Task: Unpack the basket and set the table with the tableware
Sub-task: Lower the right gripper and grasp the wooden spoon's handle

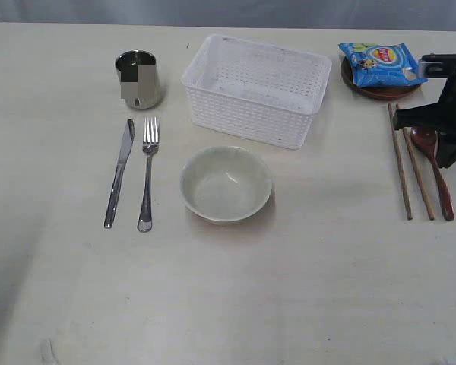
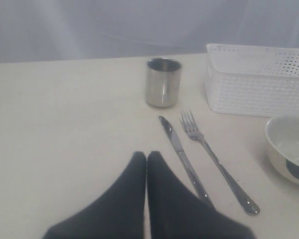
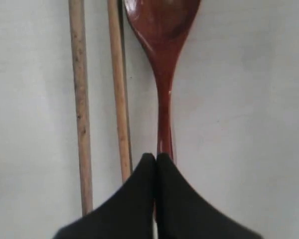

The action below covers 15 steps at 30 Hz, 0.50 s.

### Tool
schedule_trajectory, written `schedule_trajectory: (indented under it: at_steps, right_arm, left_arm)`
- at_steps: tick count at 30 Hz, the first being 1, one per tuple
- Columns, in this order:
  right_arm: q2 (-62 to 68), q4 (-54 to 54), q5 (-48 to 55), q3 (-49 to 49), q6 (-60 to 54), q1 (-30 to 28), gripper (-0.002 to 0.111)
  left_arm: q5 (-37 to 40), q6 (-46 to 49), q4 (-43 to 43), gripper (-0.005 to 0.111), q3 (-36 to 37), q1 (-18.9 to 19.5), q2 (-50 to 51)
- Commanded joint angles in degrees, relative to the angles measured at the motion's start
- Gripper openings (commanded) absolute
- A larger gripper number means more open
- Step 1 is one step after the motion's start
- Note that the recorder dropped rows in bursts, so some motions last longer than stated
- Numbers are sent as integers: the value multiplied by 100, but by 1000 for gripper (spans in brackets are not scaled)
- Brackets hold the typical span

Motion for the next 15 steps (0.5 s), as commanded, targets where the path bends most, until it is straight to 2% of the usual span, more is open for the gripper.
schedule_trajectory:
  at_steps: [1, 10, 12, 15]
  right_arm:
    - [-4, -271, -232, 11, 27, -30, 0]
    - [-4, -297, -393, 11, 17, -30, 2]
    - [-4, -297, -409, 11, 17, -30, 11]
    - [-4, -297, -437, 11, 27, -30, 32]
  left_arm:
    - [-10, -17, 11, 0, 18, -33, -19]
    - [-10, 1, 11, 0, 18, -33, -19]
    - [-10, 1, 11, 0, 18, -33, -19]
    - [-10, 1, 11, 0, 18, -33, -19]
